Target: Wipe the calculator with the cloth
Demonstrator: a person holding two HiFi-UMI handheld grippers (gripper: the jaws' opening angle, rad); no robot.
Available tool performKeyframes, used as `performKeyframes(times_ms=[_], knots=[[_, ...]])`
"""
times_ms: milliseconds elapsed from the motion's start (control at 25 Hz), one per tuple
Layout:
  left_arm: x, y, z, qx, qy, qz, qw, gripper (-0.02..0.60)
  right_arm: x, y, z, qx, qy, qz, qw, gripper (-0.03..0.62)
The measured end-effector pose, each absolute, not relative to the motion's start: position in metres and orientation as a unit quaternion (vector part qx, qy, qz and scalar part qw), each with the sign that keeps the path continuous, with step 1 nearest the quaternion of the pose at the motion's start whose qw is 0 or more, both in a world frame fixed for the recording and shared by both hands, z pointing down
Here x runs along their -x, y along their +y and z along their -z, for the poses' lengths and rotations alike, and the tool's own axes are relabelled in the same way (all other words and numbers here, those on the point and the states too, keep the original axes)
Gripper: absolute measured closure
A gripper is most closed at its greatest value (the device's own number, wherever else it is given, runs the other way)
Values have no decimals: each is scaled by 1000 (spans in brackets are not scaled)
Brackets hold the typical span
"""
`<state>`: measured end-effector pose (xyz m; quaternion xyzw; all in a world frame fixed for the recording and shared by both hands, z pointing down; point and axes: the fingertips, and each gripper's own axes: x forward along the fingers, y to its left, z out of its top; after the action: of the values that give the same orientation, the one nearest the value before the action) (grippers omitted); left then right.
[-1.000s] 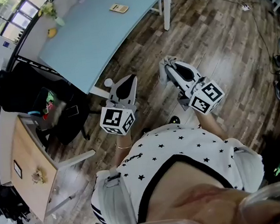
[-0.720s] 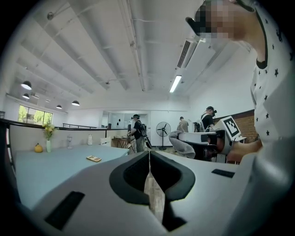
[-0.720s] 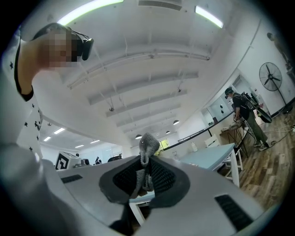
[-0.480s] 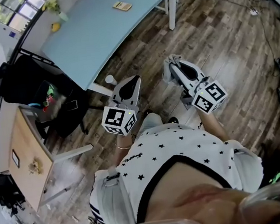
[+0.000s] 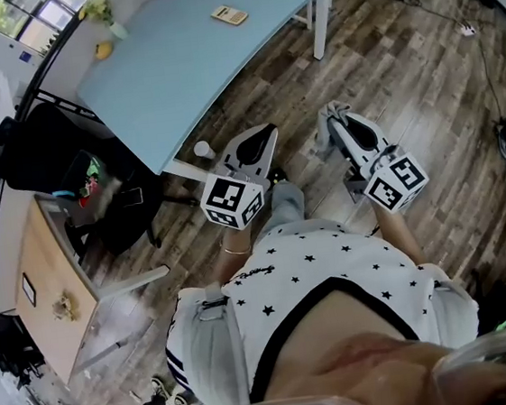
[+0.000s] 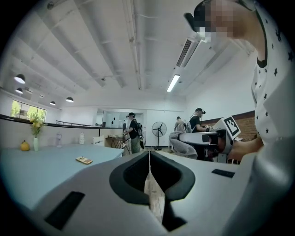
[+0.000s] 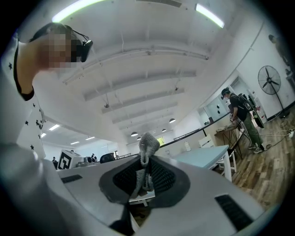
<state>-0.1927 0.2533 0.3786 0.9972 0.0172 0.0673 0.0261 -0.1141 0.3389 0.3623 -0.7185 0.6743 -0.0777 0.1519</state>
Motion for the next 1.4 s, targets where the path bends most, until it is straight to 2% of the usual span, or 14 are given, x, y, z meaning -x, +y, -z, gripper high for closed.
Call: performKeyframes(times_ms=[560, 1400], knots=[[126, 157, -377, -998, 25, -57, 22, 551, 54, 239, -351, 730, 670, 73, 118, 548], [97, 21, -391, -997, 0, -61, 38, 551, 28, 95, -363, 711, 691, 89, 89, 546]])
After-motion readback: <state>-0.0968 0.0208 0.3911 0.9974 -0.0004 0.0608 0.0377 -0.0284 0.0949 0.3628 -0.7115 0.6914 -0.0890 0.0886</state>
